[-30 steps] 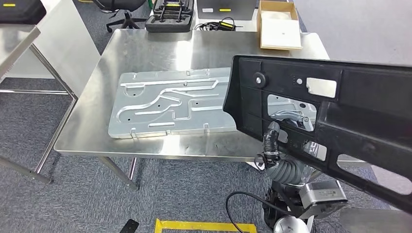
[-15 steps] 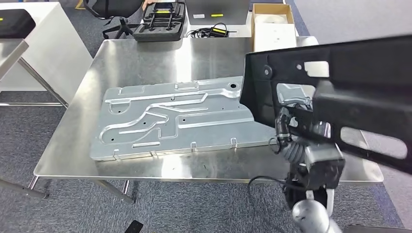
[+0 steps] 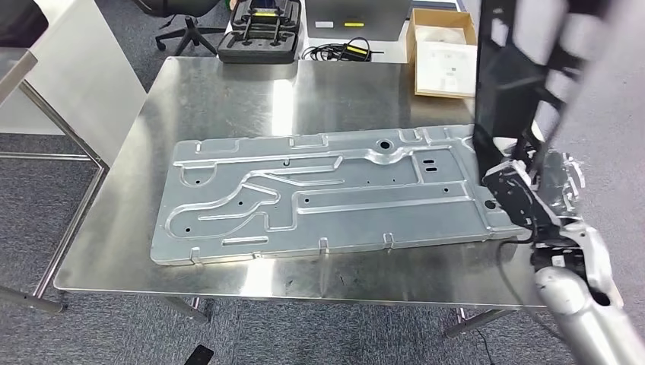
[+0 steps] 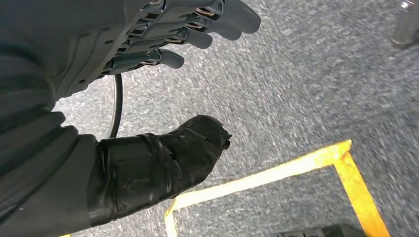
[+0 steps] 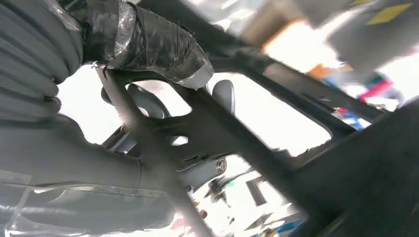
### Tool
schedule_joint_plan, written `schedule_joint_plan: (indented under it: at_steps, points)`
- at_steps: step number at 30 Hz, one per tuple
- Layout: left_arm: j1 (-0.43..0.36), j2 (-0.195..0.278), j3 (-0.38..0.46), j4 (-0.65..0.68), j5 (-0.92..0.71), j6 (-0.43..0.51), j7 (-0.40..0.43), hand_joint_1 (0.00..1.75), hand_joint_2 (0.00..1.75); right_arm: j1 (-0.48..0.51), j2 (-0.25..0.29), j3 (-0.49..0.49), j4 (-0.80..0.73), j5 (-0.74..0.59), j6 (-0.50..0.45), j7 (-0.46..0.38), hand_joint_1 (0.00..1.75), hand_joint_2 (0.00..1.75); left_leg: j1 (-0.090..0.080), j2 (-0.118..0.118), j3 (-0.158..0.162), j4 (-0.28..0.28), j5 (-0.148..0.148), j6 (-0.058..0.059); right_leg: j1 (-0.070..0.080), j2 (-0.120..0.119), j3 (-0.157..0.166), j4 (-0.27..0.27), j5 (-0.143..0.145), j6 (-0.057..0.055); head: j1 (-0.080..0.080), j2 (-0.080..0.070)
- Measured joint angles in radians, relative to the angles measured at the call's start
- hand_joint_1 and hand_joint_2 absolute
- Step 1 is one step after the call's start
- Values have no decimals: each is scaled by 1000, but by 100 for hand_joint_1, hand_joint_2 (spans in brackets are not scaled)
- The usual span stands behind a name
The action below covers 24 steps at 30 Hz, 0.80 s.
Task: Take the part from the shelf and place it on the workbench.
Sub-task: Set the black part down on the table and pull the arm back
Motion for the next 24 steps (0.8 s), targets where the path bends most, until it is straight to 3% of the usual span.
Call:
schedule_joint_plan:
  at_steps: [6, 12, 24]
  points:
    - [-15, -4, 0, 0, 3, -4, -6, 0, 175, -4, -101, -33, 105, 104, 80, 46, 175, 175, 0, -1, 0, 0, 0, 7, 0, -1, 2, -7, 3, 10, 0, 0]
    - [-31, -10, 0, 0, 9, -4, -10, 0, 175, -5, -162, -24, 178, 241, 212, 60, 175, 175, 0, 0, 2, -1, 4, 14, 1, -1, 3, -8, 6, 17, 0, 0]
    - [-47, -29, 0, 0, 4, -1, -18, 0, 175, -51, -207, 37, 261, 438, 305, 46, 175, 175, 0, -1, 5, -6, 7, 13, 3, -1, 4, -6, 6, 17, 0, 0]
